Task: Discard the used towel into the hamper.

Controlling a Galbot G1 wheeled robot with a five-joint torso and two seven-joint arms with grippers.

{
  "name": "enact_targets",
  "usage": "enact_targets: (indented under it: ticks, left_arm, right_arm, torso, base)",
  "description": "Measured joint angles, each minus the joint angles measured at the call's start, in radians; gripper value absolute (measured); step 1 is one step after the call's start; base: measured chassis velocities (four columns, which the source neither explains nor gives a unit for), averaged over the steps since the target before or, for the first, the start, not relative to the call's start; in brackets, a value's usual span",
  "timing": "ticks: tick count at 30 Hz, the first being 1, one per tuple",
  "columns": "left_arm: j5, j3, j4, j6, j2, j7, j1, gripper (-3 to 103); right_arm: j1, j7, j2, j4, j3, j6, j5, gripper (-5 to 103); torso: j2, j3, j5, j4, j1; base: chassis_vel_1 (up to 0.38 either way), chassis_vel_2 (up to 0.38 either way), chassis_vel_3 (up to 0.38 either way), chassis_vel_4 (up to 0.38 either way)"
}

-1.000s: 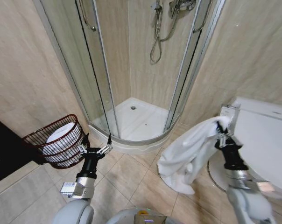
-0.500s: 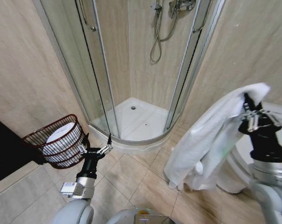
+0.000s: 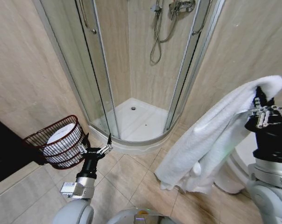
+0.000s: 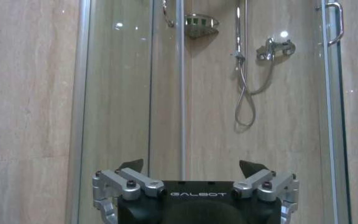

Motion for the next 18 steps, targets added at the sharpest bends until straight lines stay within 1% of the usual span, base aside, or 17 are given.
enact_targets:
  ticks: [3, 8, 13, 18]
  left_arm:
    - [0.0, 0.0, 0.0, 0.0, 0.0, 0.0, 0.0, 100]
    - [0.0, 0.0, 0.0, 0.0, 0.0, 0.0, 0.0, 100]
    - [0.0, 0.0, 0.0, 0.0, 0.0, 0.0, 0.0, 100]
    - [0.0, 0.0, 0.0, 0.0, 0.0, 0.0, 0.0, 100]
  right_arm:
    - [0.012, 0.056, -0.004, 0.0, -0.012, 0.004, 0.002, 3]
    - [0.012, 0.066, -0.006, -0.002, -0.018, 0.003, 0.003, 3]
    - [0.012, 0.067, -0.007, -0.003, -0.021, 0.003, 0.003, 3]
    - [0.014, 0.076, -0.012, -0.004, -0.013, 0.012, 0.027, 3]
  torso:
    - [0.02, 0.013, 0.0, 0.0, 0.007]
    - [0.038, 0.025, 0.0001, 0.0001, 0.013]
    - [0.061, 0.043, 0.0, 0.0, 0.018]
    - [0.081, 0.057, 0.0001, 0.0, 0.025]
  base:
    - [0.0, 0.0, 0.0, 0.0]
    - [0.0, 0.0, 0.0, 0.0]
    - [0.0, 0.0, 0.0, 0.0]
    - [0.0, 0.0, 0.0, 0.0]
